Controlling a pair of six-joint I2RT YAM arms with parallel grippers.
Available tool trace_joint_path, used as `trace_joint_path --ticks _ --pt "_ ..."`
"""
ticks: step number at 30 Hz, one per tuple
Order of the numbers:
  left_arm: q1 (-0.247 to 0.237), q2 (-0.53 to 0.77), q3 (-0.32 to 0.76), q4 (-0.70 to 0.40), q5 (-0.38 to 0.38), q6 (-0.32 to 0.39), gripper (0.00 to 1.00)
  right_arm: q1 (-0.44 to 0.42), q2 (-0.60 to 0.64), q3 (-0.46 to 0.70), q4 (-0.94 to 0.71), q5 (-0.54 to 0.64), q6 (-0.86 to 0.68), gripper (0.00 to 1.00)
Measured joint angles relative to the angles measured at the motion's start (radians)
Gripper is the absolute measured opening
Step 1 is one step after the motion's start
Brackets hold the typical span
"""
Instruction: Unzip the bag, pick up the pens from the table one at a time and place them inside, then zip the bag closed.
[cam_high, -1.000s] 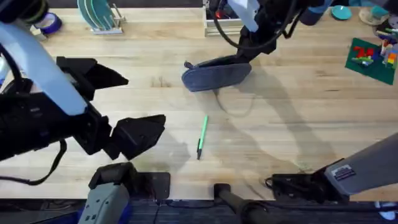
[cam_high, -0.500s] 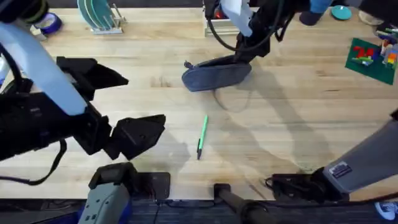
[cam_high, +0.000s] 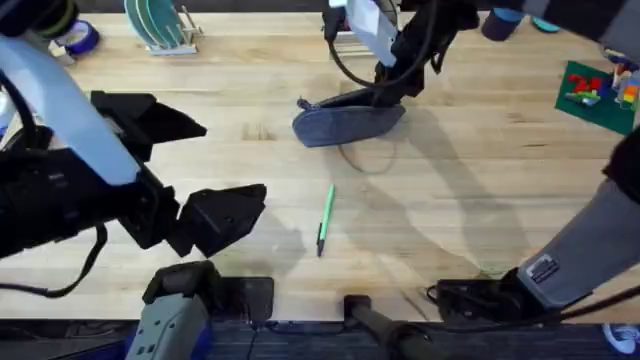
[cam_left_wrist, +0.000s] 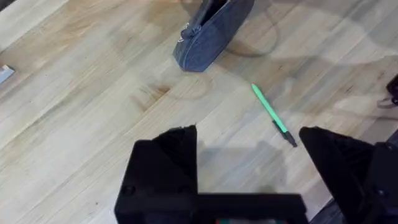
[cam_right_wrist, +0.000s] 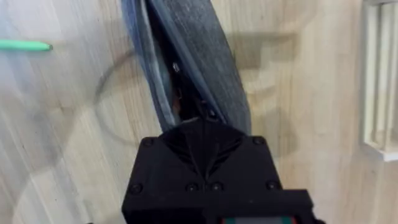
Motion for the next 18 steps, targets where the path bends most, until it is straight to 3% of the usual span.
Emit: trace_joint_path --ticks 12,13,15,18 --pt "0.000 0.000 0.000 0.000 0.000 0.000 0.995 0.019 0.060 0.000 0.003 0.002 0.000 0.054" --pt "0.000 0.000 0.000 0.000 0.000 0.000 0.995 0.021 0.061 0.000 0.003 0.001 0.001 0.095" --pt "0.000 0.000 0.000 0.000 0.000 0.000 0.995 0.024 0.061 0.000 0.003 0.001 -0.003 0.310" --pt "0.000 0.000 0.000 0.000 0.000 0.000 0.995 0.027 0.061 0.000 0.005 0.001 -0.005 0.456"
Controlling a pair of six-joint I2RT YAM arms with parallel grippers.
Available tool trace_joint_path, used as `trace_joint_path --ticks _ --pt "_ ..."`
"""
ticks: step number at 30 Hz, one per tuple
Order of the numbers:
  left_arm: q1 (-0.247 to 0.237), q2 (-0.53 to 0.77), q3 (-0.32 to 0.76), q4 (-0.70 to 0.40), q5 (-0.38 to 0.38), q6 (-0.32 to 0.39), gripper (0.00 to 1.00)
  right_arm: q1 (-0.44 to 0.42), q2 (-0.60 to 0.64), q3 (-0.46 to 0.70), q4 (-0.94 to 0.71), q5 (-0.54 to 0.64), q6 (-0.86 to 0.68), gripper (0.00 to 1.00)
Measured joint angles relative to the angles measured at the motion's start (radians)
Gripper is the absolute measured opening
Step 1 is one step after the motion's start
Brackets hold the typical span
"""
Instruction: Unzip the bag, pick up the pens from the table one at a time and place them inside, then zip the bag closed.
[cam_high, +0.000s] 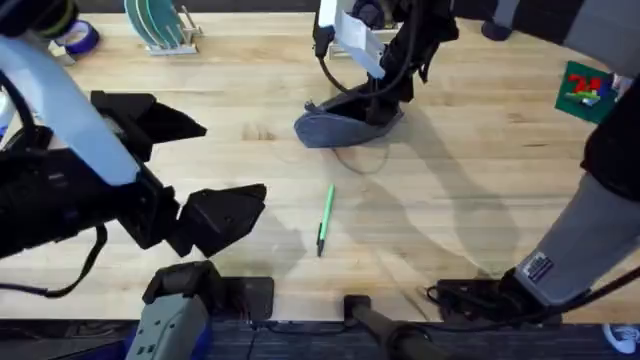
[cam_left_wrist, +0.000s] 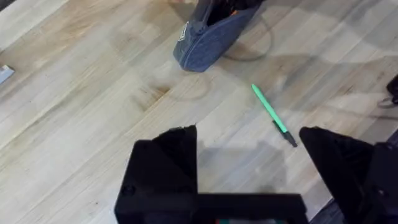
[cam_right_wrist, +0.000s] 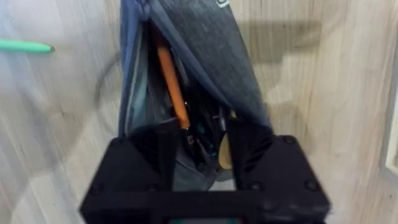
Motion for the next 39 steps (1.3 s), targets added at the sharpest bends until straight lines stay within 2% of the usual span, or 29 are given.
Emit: trace_joint_path --ticks 2,3,5,6,32,39 --pt "0.000 0.000 0.000 0.000 0.000 0.000 0.995 0.001 0.000 0.000 0.001 0.000 0.001 0.594" --pt "0.000 0.000 0.000 0.000 0.000 0.000 0.995 0.001 0.000 0.000 0.001 -0.001 0.005 0.694" --pt "0.000 0.000 0.000 0.000 0.000 0.000 0.995 0.001 0.000 0.000 0.001 0.000 0.002 0.959" --pt "0.000 0.000 0.000 0.000 0.000 0.000 0.995 0.003 0.000 0.000 0.000 0.000 0.004 0.985" --pt "0.000 0.000 0.000 -0.010 0.000 0.000 0.996 0.003 -0.002 0.000 -0.007 0.000 0.010 0.996" --pt "0.000 0.000 0.000 -0.011 0.000 0.000 0.995 0.004 -0.059 0.000 -0.072 0.001 0.061 0.996"
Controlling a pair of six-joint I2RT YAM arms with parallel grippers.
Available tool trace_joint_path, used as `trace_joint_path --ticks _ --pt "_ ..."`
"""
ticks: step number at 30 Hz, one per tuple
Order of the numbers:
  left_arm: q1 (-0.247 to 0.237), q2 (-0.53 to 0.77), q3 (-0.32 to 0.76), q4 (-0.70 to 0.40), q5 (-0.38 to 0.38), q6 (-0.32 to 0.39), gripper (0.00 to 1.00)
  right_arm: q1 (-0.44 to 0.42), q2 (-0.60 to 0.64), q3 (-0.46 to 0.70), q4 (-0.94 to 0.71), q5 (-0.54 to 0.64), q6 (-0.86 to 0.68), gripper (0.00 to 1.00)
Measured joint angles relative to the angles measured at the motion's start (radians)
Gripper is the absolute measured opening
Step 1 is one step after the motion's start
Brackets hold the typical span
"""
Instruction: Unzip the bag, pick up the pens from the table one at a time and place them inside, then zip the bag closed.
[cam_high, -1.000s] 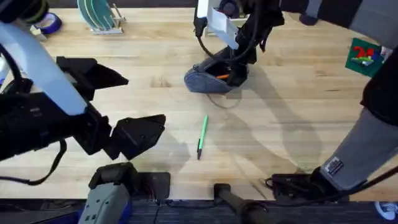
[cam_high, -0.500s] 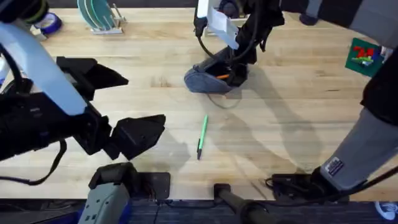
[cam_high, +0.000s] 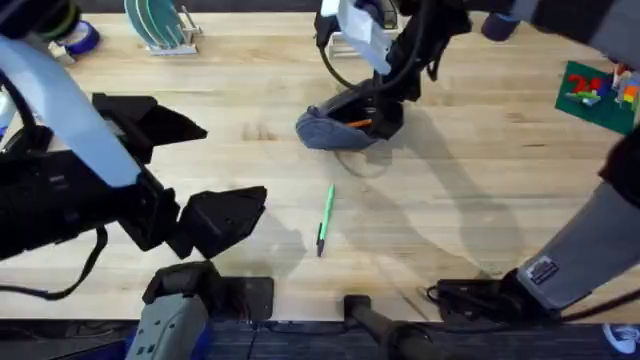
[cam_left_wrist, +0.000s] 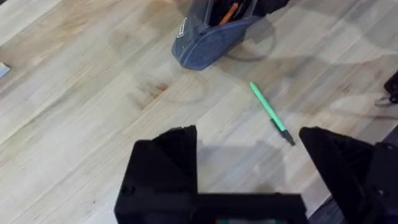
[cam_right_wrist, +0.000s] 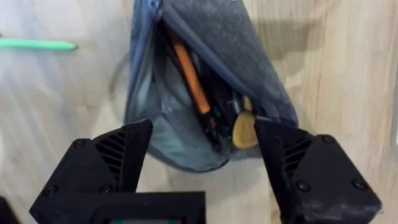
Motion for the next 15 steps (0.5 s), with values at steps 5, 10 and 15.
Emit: trace_joint_path --ticks 5,10,15 --pt "0.000 0.000 0.000 0.000 0.000 0.000 0.995 0.000 -0.066 0.000 -0.058 0.000 0.051 0.996" --pt "0.000 0.000 0.000 0.000 0.000 0.000 0.995 0.000 -0.143 0.000 -0.106 -0.001 0.093 0.996" --pt "0.000 0.000 0.000 0.000 0.000 0.000 0.995 0.000 -0.231 0.000 -0.148 -0.001 0.132 0.996"
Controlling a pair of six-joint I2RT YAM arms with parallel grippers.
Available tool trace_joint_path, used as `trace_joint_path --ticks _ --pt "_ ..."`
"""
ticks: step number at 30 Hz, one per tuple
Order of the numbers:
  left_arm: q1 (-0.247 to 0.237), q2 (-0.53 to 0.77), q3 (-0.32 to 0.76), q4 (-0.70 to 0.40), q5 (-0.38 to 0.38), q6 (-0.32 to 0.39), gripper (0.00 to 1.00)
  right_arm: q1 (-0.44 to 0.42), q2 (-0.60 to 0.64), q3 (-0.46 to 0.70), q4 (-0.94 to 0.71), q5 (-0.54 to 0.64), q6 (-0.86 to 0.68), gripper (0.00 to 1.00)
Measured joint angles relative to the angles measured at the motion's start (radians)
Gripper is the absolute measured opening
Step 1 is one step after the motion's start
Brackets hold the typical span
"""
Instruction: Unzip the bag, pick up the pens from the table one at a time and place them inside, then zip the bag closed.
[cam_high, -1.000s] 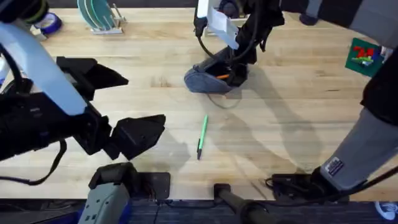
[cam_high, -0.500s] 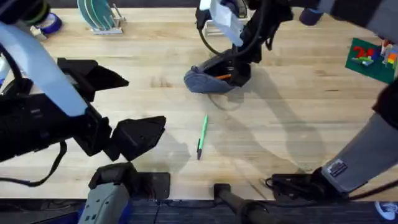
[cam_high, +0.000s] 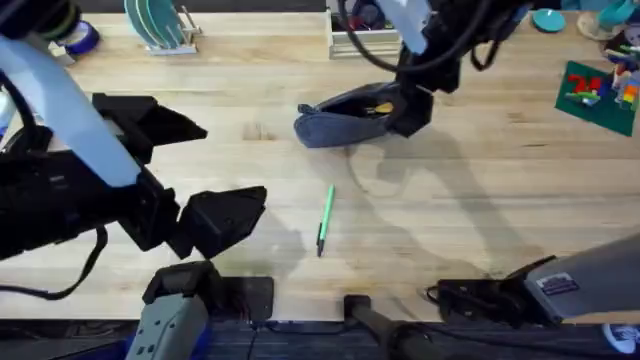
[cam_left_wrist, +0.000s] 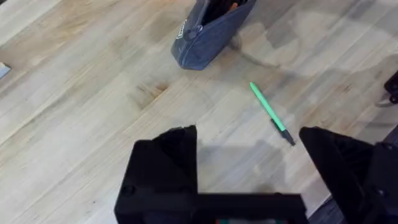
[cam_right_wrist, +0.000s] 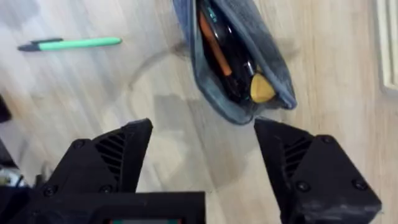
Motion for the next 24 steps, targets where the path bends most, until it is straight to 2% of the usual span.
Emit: trace_joint_path --ticks 1,5,19,24 --pt "0.000 0.000 0.000 0.000 0.000 0.000 0.995 0.000 -0.058 0.000 -0.033 0.000 0.038 0.997" --pt "0.000 0.000 0.000 0.000 0.000 0.000 0.995 0.000 -0.130 0.000 -0.109 0.000 0.086 0.998" --pt "0.000 0.000 0.000 0.001 0.000 -0.002 0.995 0.000 -0.306 0.001 -0.272 0.034 0.226 0.998" --pt "0.000 0.000 0.000 0.001 0.000 -0.041 0.995 0.000 -0.394 0.001 -0.297 0.037 0.276 0.998"
